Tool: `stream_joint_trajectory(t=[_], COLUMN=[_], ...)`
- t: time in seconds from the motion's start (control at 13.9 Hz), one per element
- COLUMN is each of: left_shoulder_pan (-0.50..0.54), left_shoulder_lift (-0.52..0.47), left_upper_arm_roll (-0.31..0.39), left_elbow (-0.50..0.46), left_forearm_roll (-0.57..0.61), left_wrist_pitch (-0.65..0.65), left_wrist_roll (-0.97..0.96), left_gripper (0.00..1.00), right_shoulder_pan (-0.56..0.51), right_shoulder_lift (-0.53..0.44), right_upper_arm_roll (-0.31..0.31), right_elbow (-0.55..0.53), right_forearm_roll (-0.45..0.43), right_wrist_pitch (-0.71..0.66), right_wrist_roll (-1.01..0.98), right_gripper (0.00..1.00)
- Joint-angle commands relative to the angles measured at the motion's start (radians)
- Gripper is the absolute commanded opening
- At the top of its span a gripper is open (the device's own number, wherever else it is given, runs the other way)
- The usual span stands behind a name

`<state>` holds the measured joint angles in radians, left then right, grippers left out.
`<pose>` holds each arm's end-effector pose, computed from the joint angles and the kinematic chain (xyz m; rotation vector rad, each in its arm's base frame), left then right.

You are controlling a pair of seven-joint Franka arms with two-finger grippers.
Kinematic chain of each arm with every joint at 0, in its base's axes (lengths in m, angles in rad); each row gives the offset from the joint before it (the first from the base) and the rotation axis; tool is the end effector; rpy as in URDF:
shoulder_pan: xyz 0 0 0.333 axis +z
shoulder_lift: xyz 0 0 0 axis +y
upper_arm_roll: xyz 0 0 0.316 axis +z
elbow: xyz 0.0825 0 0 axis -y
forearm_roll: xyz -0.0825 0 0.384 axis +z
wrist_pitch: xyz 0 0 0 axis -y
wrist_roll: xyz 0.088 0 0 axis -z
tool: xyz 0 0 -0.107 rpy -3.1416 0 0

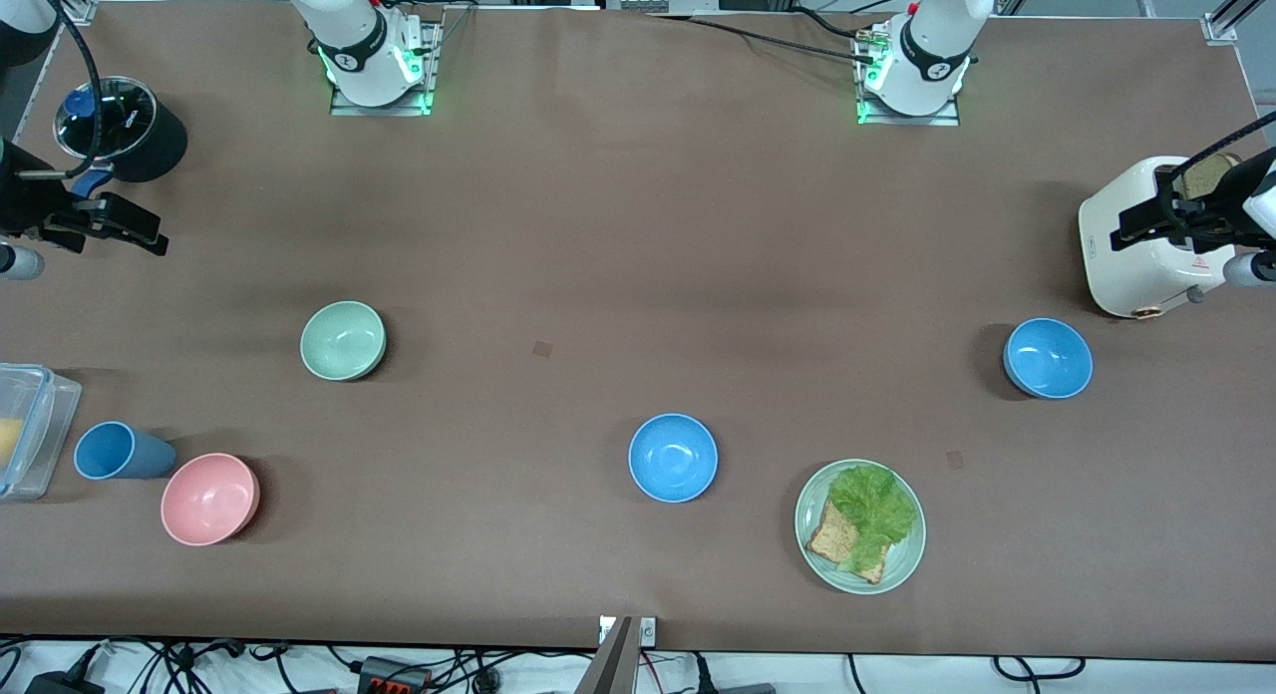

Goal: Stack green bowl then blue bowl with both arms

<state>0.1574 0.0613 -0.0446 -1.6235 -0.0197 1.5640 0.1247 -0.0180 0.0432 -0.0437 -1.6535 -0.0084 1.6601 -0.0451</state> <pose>0.5636 0.0624 0.5649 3.0997 -0.0169 -0.1819 0.5703 -0.0356 0.5686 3.1327 -0.0246 -0.0580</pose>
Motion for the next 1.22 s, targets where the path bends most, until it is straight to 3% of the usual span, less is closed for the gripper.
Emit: stream_joint_trajectory(t=[0.0,0.14,0.5,0.86,1.15], left_shoulder_pan=[0.002,0.002,0.013,0.04,0.073], left_shoulder_lift=[0.008,0.038,0.046,0.067,0.129], left_upper_arm_roll=[0.003,0.002,0.003,0.003,0.003], left_elbow=[0.022,0.065,0.07,0.065,0.071], left_forearm_roll=[-0.026,-0.023,-0.025,-0.026,-0.034], left_wrist_pitch=[-0.009,-0.015,-0.035,-0.065,-0.091], left_wrist_roll=[0.0,-0.008,-0.002,0.003,0.007], left_gripper=[1.0,1.0,1.0,1.0,1.0], right_shoulder_pan=[-0.017,-0.017,-0.016,-0.002,0.007], right_shoulder_lift=[-0.02,-0.02,0.02,0.202,0.374], right_upper_arm_roll=[0.019,0.019,0.019,0.019,0.021], right_elbow=[-0.02,-0.02,-0.018,-0.02,-0.025], right_forearm_roll=[-0.013,-0.013,-0.016,-0.042,-0.048], right_wrist_pitch=[0.015,0.018,0.032,0.092,0.223], right_wrist_roll=[-0.012,-0.012,-0.013,-0.019,-0.007], right_gripper=[1.0,1.0,1.0,1.0,1.0])
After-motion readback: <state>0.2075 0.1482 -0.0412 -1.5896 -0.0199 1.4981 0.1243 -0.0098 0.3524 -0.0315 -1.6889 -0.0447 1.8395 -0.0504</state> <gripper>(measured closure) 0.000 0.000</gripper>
